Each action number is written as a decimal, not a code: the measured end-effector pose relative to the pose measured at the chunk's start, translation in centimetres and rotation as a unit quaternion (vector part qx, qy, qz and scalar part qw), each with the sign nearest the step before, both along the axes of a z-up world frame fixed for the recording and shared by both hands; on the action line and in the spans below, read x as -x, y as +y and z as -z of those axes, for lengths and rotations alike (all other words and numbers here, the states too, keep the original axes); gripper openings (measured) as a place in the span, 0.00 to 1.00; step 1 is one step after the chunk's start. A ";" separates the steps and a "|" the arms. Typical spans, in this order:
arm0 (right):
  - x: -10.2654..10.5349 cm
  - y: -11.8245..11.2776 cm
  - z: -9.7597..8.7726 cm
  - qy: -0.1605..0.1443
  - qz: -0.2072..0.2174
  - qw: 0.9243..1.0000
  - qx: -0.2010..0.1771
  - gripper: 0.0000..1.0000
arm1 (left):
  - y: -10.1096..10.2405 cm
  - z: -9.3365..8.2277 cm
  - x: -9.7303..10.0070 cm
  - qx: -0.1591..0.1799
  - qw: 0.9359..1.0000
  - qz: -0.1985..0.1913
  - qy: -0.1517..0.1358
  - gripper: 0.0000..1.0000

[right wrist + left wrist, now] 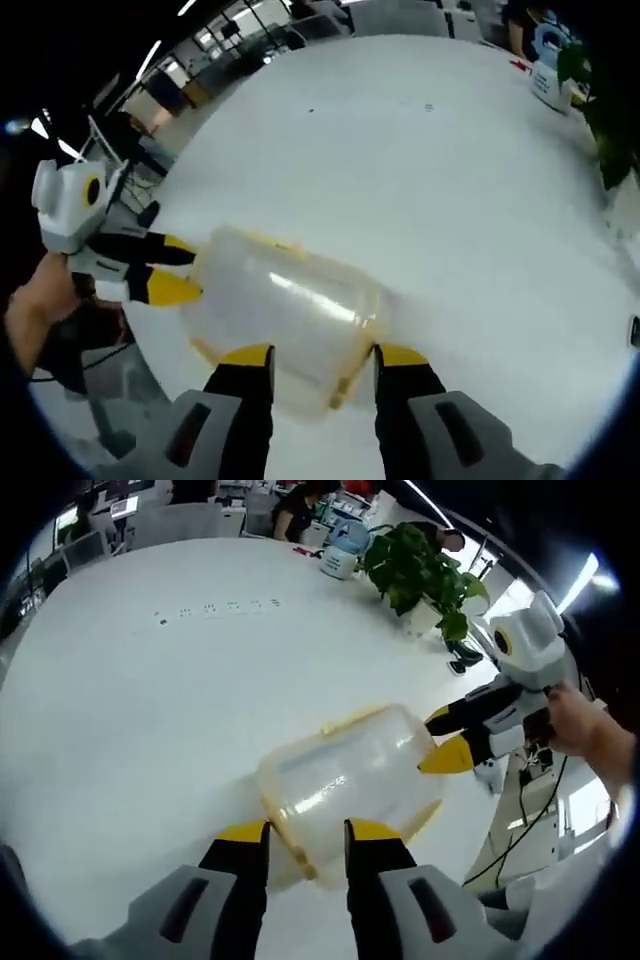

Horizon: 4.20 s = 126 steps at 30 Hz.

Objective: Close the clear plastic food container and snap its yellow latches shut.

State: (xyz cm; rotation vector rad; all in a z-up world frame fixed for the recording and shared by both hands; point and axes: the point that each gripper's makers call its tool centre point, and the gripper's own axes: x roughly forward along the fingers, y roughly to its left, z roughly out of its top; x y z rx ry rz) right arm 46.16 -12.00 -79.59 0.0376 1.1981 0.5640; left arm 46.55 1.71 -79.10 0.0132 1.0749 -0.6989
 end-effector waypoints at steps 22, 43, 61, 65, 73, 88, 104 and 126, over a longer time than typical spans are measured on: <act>0.0 -0.7 -0.6 -0.030 -0.089 0.995 0.045 0.47 | 0.9 -0.9 -0.6 -0.040 0.997 0.049 -0.032 0.42; 0.0 -0.8 -1.6 -0.048 -0.178 0.980 0.074 0.46 | 0.8 -1.9 -0.6 -0.091 0.979 0.170 -0.061 0.41; -0.3 -0.7 -1.9 -0.076 -0.241 0.963 0.094 0.43 | -0.2 -3.0 -0.7 -0.096 0.956 0.257 -0.105 0.41; -0.3 -0.4 -2.0 -0.081 -0.255 0.959 0.095 0.42 | -0.4 -3.2 -0.8 -0.101 0.949 0.274 -0.115 0.41; -0.4 0.0 -2.2 -0.086 -0.274 0.953 0.096 0.40 | -0.8 -3.2 -0.6 -0.102 0.941 0.296 -0.125 0.41; -0.4 1.2 -2.6 -0.098 -0.314 0.941 0.083 0.38 | -2.0 -3.7 -0.8 -0.088 0.932 0.322 -0.138 0.40; -0.3 2.9 -2.6 -0.113 -0.351 0.928 0.063 0.37 | -4.1 -3.6 -0.6 -0.070 0.920 0.354 -0.154 0.38; 0.5 5.8 -2.8 -0.133 -0.393 0.910 0.018 0.36 | -6.3 -3.4 0.5 -0.036 0.907 0.387 -0.162 0.37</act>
